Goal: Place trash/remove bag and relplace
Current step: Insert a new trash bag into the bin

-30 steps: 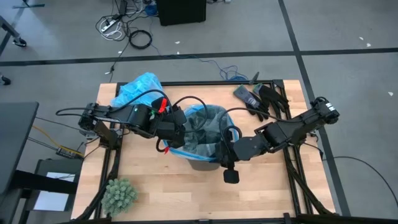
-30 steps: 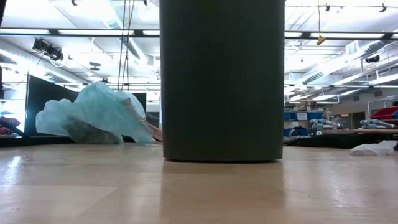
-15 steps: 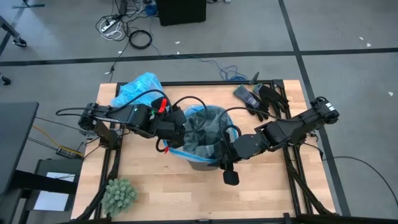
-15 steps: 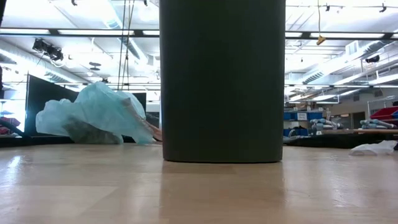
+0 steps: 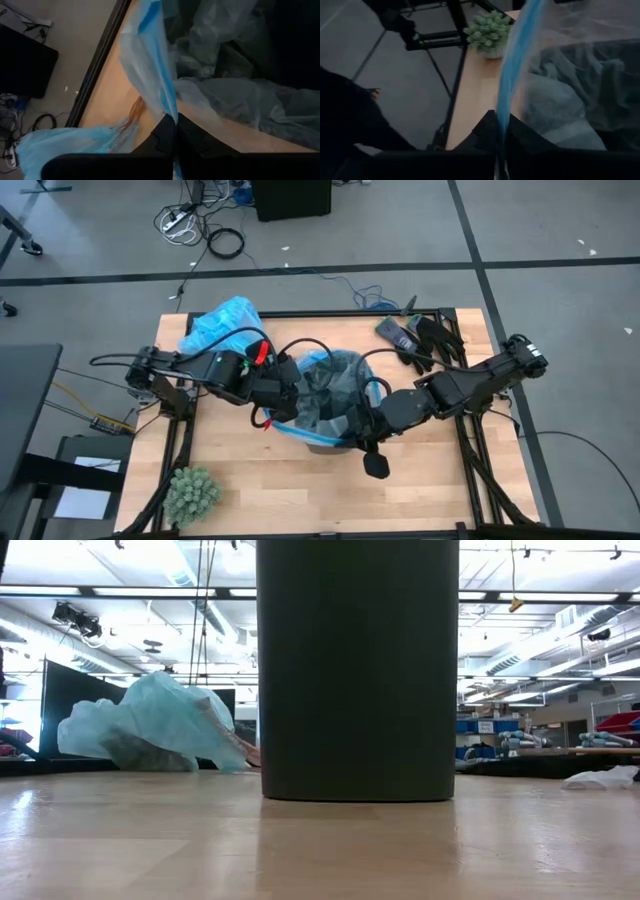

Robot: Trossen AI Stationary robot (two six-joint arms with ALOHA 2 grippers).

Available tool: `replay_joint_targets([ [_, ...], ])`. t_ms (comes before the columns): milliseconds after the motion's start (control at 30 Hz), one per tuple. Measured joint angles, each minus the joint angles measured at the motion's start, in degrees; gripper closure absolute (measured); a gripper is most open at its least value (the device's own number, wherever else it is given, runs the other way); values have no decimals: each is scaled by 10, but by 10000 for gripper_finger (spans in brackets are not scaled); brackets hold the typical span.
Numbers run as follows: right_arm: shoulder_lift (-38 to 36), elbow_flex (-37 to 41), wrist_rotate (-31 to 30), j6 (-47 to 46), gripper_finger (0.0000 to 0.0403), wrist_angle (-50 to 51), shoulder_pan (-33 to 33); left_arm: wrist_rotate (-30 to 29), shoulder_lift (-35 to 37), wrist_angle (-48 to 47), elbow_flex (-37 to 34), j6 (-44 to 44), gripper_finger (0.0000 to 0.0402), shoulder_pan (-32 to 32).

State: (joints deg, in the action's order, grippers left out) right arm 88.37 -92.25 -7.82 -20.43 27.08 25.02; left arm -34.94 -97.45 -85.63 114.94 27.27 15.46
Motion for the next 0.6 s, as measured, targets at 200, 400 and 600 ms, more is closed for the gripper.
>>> replay_joint_targets([
  [200,-1,0,28,-22,397,12,0,19,0,45,-36,0,385,4],
  [400,2,0,44,-47,402,40,5,31,0,58,-75,10,385,8],
  [600,2,0,47,-79,402,97,8,31,0,65,-89,16,385,8],
])
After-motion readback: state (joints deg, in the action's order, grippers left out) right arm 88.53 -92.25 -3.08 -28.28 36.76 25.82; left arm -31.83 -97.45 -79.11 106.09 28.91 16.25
